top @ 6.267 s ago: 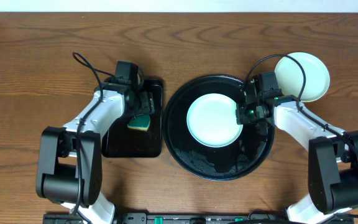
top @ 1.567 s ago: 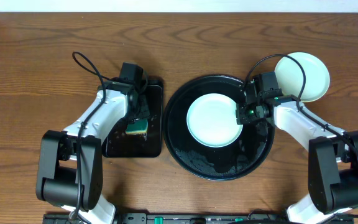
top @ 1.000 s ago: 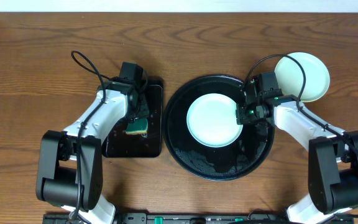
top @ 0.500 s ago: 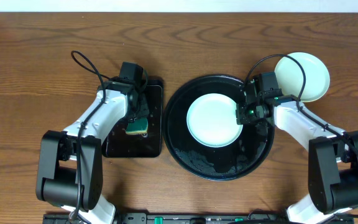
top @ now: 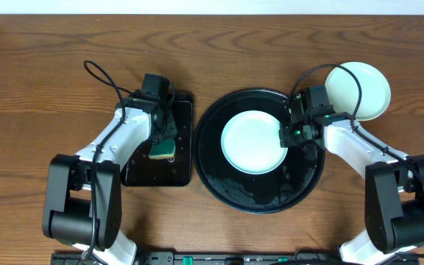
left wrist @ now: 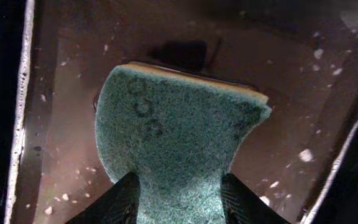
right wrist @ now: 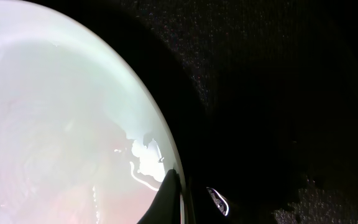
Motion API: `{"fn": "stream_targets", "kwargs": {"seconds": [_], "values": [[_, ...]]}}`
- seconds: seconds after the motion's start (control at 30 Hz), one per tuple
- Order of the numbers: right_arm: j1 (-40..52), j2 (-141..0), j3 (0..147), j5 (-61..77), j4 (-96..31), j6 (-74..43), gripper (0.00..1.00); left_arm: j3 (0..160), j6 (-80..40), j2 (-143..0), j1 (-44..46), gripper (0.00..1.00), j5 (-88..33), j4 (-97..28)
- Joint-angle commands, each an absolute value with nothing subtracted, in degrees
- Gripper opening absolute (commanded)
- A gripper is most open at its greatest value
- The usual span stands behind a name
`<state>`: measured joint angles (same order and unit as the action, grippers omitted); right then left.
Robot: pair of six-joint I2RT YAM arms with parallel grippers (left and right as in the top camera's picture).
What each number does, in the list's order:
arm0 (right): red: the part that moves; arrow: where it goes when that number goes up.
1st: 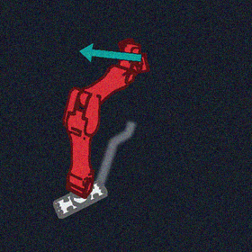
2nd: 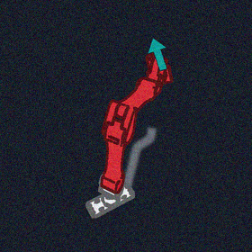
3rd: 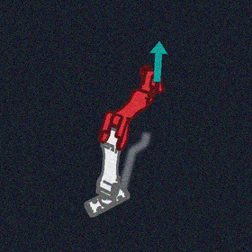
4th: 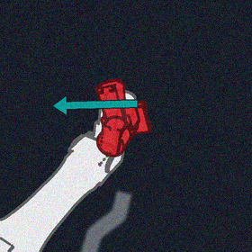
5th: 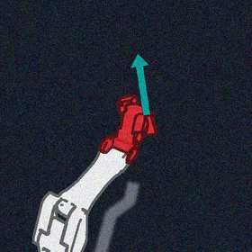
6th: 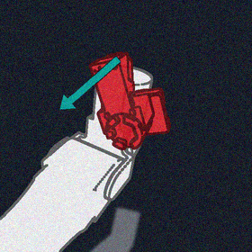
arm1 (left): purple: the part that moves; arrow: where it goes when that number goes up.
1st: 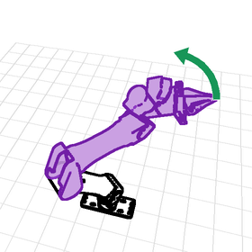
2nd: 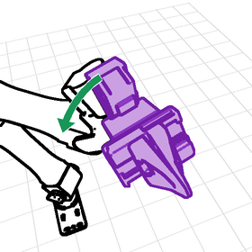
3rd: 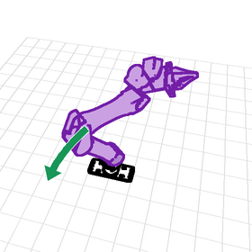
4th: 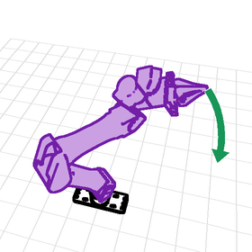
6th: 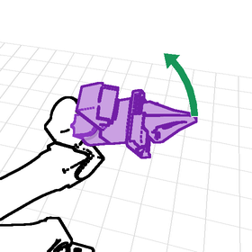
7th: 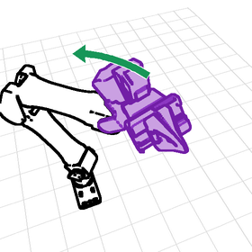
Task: Clean dirty plates on tray and stack at the side
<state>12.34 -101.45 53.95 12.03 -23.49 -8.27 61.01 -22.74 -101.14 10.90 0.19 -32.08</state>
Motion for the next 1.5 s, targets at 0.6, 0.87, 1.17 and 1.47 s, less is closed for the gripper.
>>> {"fn": "stream_targets", "kwargs": {"seconds": [0.6, 0.87, 1.17, 1.47], "values": [[12.7, -102.5, 53.8, 10.5, -24.3, -8.1, 0.01, 50.6, -23.3, -100.0, 10.7, 0.08, 0.7, -22.8], [12.7, -102.5, 53.8, 10.5, -24.2, -8.1, 0.01, 54.2, -20.4, -98.3, 10.7, 0.07, -0.3, -26.5], [12.8, -102.5, 53.8, 10.5, -24.2, -8.1, 0.01, 55.5, -17.5, -86.9, 10.7, 0.07, -3.5, -26.4], [12.7, -102.5, 53.8, 10.3, -24.2, -8.1, 0.01, 55.5, -16.1, -80.8, 10.7, 0.07, -4.0, -25.3]]}}
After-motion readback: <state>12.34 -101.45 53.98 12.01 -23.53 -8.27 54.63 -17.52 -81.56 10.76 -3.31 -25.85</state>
